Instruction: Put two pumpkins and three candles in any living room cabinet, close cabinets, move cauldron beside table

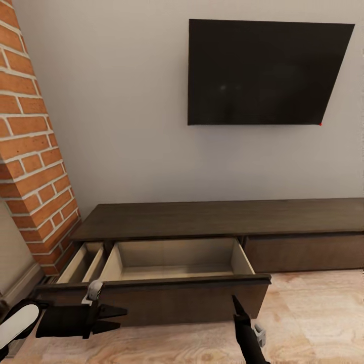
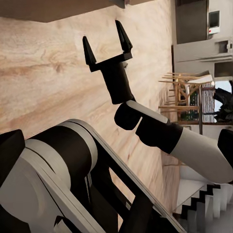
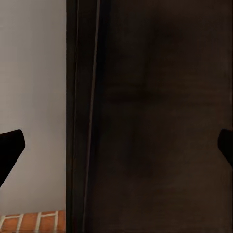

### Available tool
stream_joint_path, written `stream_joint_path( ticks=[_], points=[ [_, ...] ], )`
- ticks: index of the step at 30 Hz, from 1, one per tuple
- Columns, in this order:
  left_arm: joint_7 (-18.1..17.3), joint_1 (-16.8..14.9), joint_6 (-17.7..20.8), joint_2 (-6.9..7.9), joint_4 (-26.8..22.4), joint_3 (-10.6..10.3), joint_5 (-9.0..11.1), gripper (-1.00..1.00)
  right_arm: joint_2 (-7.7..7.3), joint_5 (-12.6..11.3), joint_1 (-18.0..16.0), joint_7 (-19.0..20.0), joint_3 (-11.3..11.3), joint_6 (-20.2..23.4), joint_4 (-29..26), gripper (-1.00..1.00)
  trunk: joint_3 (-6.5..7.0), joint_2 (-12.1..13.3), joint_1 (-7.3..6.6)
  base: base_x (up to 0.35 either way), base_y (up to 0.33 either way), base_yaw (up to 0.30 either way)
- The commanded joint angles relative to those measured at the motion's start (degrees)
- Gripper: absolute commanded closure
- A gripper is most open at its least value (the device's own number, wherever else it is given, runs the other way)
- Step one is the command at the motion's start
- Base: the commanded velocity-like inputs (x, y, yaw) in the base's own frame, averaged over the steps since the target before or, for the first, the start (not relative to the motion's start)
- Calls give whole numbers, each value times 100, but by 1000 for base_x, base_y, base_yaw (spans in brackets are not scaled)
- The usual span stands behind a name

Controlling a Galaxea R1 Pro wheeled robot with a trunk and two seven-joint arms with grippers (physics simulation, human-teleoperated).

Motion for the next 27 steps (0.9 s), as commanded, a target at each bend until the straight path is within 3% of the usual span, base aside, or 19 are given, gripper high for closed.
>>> stream_joint_path(
  ticks=[1,13,16,20,27],
  points=[
    [-44,-7,1,5,3,-12,-26,-100,-1,-14,-5,4,35,-42,7,-100,-5,-3,-4,-234,0,0],
    [-44,-7,-7,5,1,-12,-33,-100,-1,78,1,-10,130,174,85,-100,-5,-3,-4,-111,0,0],
    [-40,-7,-10,5,2,-6,-32,-100,-12,369,6,-3,230,621,166,-100,31,78,-48,-4,0,0],
    [-3,-7,-23,-2,10,54,-71,-100,-45,946,10,10,276,1187,567,-100,102,238,-136,0,0,0],
    [44,-7,-41,3,20,90,-201,-100,-192,1686,11,-6,290,1413,805,-100,228,519,-289,0,0,0]
  ],
)
